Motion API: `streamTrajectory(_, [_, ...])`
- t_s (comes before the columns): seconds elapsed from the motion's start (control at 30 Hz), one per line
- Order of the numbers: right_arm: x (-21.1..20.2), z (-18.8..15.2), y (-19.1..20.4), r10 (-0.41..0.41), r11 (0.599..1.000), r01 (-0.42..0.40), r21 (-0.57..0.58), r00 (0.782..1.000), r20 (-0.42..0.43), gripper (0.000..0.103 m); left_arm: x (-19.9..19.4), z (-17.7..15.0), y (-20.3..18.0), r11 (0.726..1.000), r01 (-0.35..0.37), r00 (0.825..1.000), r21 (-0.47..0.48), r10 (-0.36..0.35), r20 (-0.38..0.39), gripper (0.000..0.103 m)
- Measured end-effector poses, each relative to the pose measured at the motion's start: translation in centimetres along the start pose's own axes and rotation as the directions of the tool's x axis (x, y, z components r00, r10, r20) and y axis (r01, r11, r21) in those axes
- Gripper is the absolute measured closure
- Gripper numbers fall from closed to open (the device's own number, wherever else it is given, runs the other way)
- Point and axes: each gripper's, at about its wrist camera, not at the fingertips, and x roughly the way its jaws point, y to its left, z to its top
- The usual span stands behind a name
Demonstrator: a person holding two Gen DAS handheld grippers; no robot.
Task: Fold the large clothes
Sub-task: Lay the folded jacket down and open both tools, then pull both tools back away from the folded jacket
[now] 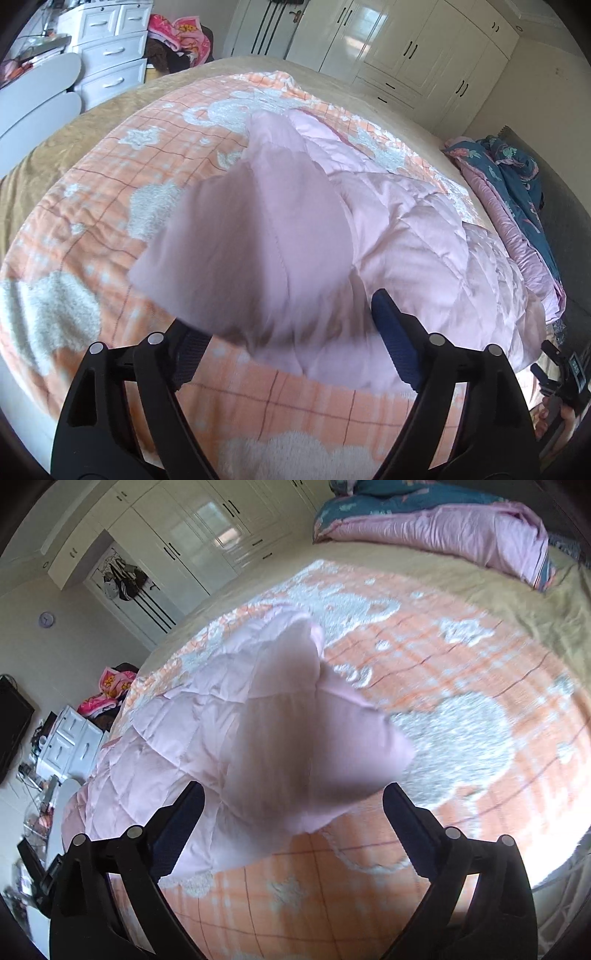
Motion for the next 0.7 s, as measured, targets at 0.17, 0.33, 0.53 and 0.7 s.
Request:
streamTrajectory(0.17, [-3.8,-0.6,0.7,-0.017,0.997,0.022,-0.068,0.998,0.066,0.004,-3.0,-0.5,-0.1,1.0,-0.007,0.999,0.025,0.006,0.039,0.012])
streamTrajectory(0.33, [-6.9,-0.9,2.1,-0.002,0.991,0.018,-0.135,0.993,0.118,0.004,-6.6,-0.6,-1.1,0.998,-0.001,0.995,0.068,-0.006,0.104,0.009])
streamTrajectory(0.53, [-10.6,-1.1,4.9,0.044,0.977,-0.003,-0.214,0.982,0.183,0.004,-10.1,-0.7,-2.7,0.994,0.011,0.987,0.107,-0.028,0.156,0.009])
streamTrajectory(0.7, [-13.3,-1.9,7.2,0.068,0.958,0.001,-0.285,0.971,0.231,0.004,-12.3,-1.4,-4.0,0.989,0.027,0.981,0.142,-0.054,0.188,0.009])
